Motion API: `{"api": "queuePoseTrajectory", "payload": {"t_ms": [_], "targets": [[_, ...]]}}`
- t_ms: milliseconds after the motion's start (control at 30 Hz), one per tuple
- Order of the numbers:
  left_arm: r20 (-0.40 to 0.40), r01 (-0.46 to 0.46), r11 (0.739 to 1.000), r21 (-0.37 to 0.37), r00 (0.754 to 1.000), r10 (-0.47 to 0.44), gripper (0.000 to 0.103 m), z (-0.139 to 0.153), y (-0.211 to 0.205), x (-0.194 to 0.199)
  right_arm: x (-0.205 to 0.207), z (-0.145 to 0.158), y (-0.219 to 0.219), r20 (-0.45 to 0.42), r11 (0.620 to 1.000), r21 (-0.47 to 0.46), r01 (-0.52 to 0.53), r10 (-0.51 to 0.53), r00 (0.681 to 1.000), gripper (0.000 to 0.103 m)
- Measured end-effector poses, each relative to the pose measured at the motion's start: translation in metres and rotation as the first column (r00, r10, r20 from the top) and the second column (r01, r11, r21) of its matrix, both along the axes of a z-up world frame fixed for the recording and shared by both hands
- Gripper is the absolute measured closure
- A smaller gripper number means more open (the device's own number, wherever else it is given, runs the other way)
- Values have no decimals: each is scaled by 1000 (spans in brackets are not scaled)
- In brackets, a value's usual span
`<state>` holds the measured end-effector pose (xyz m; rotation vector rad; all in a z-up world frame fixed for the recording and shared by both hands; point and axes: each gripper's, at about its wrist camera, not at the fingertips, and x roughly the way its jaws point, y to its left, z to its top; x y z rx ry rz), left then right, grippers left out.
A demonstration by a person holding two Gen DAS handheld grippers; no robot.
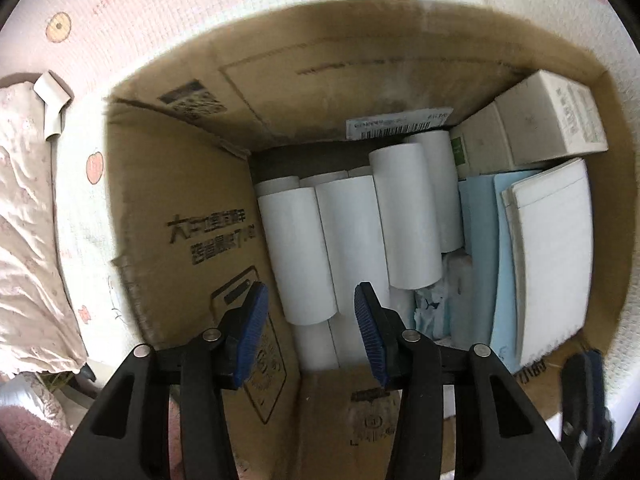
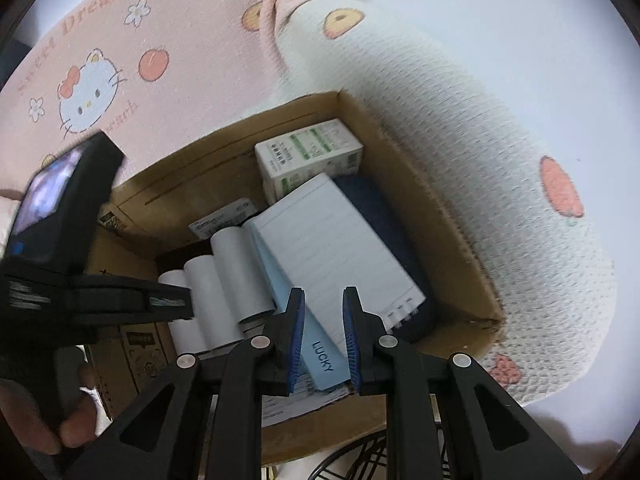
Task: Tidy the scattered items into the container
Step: 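Lower the left gripper's tube into the box beside the other tubes and release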
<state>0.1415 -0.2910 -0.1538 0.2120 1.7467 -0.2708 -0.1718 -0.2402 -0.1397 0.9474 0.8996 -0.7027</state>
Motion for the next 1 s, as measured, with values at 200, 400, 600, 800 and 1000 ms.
{"api": "queuePoseTrajectory", "payload": {"t_ms": [200,400,600,800,1000], "targets": [[-3,23,994,-106,1000,-23,54,16,15,22,13,-7,9,54,995,45,-87,85,995,87],[137,195,966,-168,975,-173,55,35,3,40,29,-10,19,99,980,70,-187,180,979,87],[204,352,914,-201,928,-313,83,30,9,27,46,-18,28,126,952,111,-284,270,955,87],[253,540,810,-228,837,-486,94,35,7,9,66,-28,35,144,906,152,-395,375,916,88],[274,578,772,-265,813,-514,94,33,10,20,88,-59,42,141,793,353,-496,479,866,87]]}}
